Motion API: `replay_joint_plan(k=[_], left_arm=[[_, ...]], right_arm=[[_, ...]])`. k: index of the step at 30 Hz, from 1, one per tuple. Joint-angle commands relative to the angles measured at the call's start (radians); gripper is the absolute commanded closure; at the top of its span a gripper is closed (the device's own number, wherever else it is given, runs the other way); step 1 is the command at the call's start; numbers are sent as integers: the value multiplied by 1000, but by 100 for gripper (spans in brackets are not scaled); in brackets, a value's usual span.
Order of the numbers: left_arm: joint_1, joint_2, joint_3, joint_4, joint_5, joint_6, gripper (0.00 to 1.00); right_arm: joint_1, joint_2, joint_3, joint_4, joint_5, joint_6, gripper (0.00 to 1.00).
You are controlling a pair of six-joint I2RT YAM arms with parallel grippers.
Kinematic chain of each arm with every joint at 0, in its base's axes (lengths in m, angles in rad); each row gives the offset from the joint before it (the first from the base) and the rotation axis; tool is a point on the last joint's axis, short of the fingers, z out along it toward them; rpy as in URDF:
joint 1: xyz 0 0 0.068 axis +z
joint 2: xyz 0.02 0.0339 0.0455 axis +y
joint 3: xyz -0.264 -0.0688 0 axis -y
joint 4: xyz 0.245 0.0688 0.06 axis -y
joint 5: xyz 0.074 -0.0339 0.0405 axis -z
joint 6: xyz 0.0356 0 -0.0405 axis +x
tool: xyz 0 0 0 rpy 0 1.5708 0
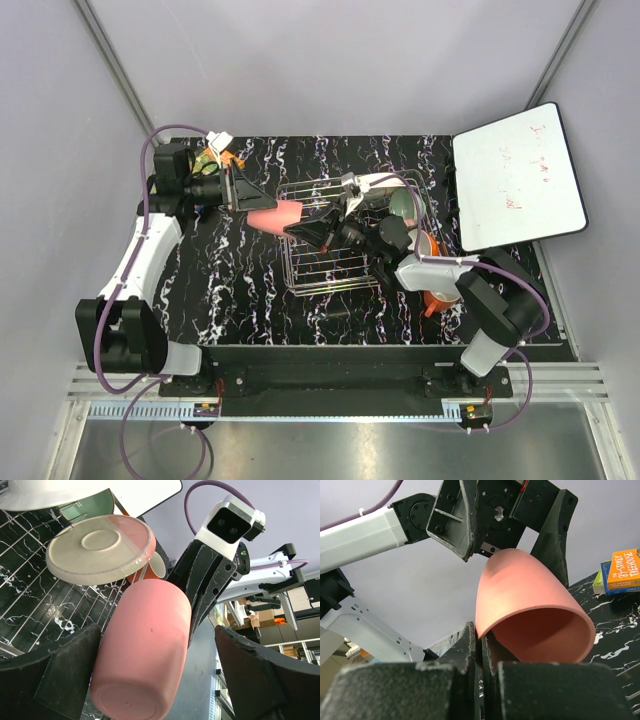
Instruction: Load the mixed dishes into the dish rack
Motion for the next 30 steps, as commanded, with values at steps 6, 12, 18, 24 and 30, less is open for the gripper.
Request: replay_joint_plan(k=[6,12,18,24,30], left_arm=[[-13,-35,-20,20,41,-19,1],[-13,-38,-17,20,50,-14,1],[-13,-35,-9,23,46,-17,1],[-13,-30,-7,37,43,-25,16],[-13,-19,-7,60,44,-45,52]], right_arm=[[-36,27,91,231,-12,43,100],[-44,41,111,258,-11,68,100],[-44,82,130,277,-31,118,100],[-44,107,141,283,-43,146,100],[-44,110,134,281,-52,158,100]])
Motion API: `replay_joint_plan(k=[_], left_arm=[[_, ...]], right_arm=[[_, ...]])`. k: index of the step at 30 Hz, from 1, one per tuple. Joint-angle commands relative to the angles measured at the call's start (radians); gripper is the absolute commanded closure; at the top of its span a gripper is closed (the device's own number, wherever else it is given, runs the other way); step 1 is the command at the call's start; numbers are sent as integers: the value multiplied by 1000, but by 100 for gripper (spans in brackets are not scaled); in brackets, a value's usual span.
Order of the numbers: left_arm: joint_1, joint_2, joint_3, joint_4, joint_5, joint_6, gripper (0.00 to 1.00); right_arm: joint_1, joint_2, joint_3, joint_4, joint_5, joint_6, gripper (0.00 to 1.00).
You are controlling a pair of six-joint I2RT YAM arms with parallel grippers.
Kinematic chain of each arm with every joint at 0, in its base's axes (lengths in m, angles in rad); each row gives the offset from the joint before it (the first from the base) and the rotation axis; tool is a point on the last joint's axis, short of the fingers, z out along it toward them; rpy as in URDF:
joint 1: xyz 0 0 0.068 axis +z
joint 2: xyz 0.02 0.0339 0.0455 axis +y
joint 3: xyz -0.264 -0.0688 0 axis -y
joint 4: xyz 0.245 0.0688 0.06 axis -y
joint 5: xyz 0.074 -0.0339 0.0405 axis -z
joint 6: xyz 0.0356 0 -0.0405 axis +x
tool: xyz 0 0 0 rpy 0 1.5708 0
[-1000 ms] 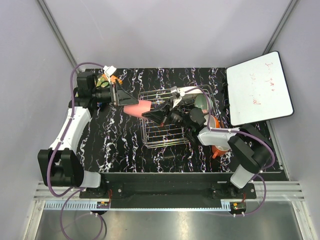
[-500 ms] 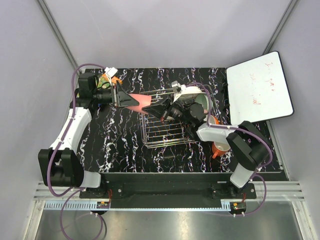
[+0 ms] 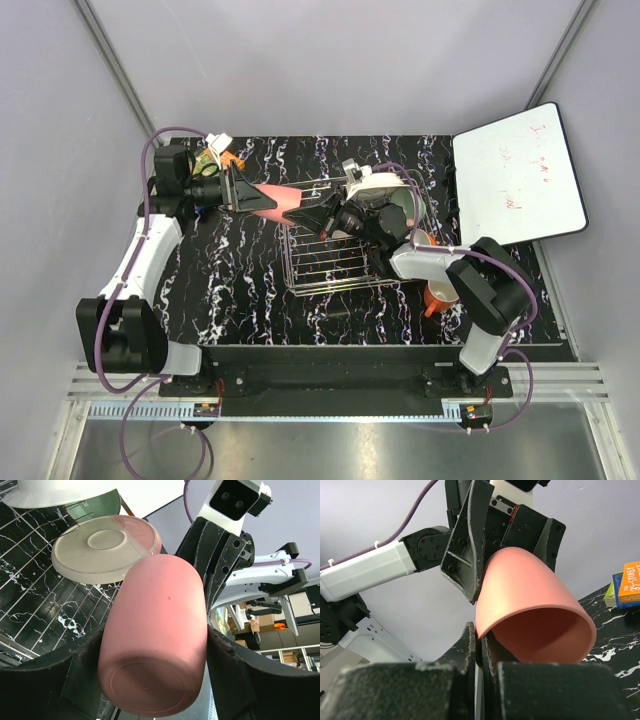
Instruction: Load the mixed dishes into the dish rack
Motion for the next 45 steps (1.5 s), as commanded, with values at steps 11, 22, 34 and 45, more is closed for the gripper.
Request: replay_joint_plan(k=[11,22,34,45], left_arm=[[54,27,116,-100,49,85,100],[-129,226,495,-639,-629,604,100],[-384,481,702,-697,-1028,716,100],[-445,646,699,-657,-1107,738,100]], right_arm=[[-16,-188,-130,-88,2,-143,0],[-13,-866,-184,-901,295,-546,0],[-13,-1166,-242,-1198,524,-610,0],[-13,-1256,-281,-1260,577,-619,0]])
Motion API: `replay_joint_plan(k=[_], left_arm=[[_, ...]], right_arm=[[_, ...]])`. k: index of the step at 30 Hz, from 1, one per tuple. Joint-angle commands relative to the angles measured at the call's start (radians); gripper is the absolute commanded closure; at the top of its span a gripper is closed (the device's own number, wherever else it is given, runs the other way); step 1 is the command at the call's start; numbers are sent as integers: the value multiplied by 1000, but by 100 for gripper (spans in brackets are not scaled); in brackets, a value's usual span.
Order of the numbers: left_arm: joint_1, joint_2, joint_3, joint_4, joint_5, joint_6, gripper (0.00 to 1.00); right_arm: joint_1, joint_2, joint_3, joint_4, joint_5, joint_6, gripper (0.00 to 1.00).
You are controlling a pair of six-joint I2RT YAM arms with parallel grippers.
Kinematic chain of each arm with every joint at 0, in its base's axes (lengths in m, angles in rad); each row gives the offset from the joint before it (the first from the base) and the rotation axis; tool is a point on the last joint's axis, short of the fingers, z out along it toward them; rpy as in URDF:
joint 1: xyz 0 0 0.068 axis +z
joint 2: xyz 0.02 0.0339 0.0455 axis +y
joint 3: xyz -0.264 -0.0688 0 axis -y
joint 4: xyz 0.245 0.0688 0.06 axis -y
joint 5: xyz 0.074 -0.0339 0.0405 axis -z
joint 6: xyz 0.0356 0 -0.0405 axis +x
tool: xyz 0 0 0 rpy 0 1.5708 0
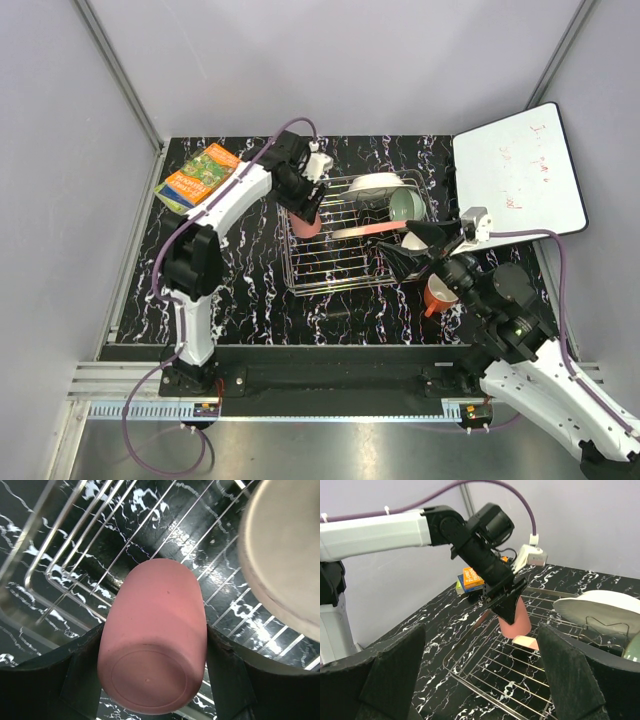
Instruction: Load the mixed dishes into the dish rack
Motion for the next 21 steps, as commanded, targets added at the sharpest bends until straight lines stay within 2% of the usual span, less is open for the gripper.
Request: replay_joint_plan(k=[1,12,13,14,16,18,21], left_arm=[[-5,47,36,45,-59,23,100],[-8,46,-87,140,-45,17,98],[-11,43,-114,146,-46,15,93],[-16,41,-128,157,-48,17,83],[-19,35,-168,166,-50,17,77],[-21,23,-193,180,-54,14,64],[-21,-2,-226,188,-48,9,61]], right_arm=[[-2,-22,-6,-20,58,-19,0],[-2,-30,-28,-20,73,-25,0],[-2,-21,-29,-19,73,-27,0],[-2,-16,-29,-17,74,-31,0],[-3,-7,-32,-13,74,-33,0],[-2,1,-35,-11,76,-34,0],[-2,10,-38,-10,79,-37,0]])
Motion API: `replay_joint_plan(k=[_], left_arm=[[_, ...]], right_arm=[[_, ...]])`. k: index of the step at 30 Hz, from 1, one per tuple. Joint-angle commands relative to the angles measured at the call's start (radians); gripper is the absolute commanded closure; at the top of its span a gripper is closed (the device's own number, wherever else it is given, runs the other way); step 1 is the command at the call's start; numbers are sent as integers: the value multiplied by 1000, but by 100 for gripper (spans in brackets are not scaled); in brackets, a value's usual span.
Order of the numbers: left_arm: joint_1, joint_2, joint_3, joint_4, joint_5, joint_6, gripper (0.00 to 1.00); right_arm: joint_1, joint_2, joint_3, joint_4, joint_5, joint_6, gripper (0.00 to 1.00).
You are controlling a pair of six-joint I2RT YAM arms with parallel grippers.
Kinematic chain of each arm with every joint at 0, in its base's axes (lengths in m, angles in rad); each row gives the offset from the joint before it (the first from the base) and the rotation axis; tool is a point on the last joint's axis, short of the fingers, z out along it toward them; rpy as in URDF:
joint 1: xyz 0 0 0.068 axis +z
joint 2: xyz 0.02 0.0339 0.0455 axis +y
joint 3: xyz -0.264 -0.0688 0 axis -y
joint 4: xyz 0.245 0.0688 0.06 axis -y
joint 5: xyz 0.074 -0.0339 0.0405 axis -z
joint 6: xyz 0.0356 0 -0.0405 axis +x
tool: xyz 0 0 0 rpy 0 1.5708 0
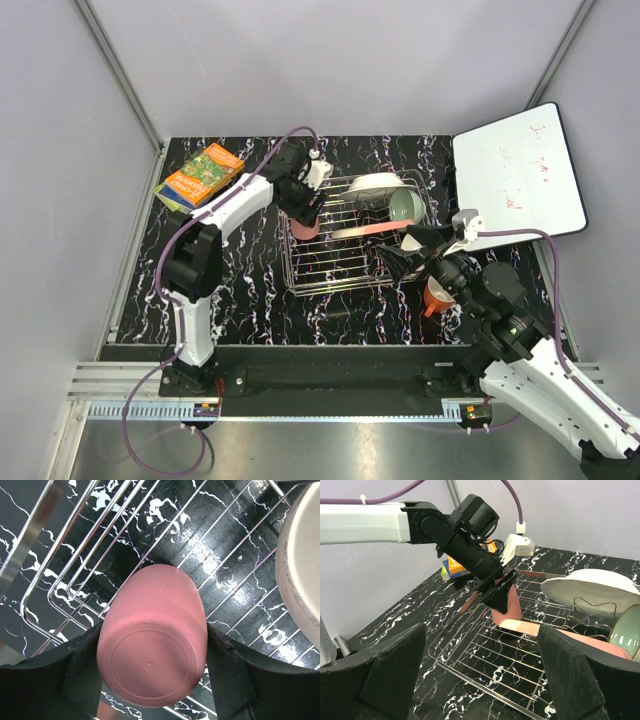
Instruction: Load the mixed dishes into the dish rack
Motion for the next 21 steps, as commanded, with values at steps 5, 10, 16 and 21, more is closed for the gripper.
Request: replay_joint_plan(k=[5,10,16,21], left_arm=[[-9,-56,-88,-32,-6,-8,21],[-11,-84,-101,-35,-14,-13,1],[-12,-120,-107,-40,-12,-19,1],[-12,-139,-81,-51,-26,-13,1]], right_arm=[[-2,33,-5,44,35,-25,0],[-2,45,-2,43,46,-25,0],[-2,41,-12,40,44,-22,0],[-2,37,-13,37,38,-22,0]])
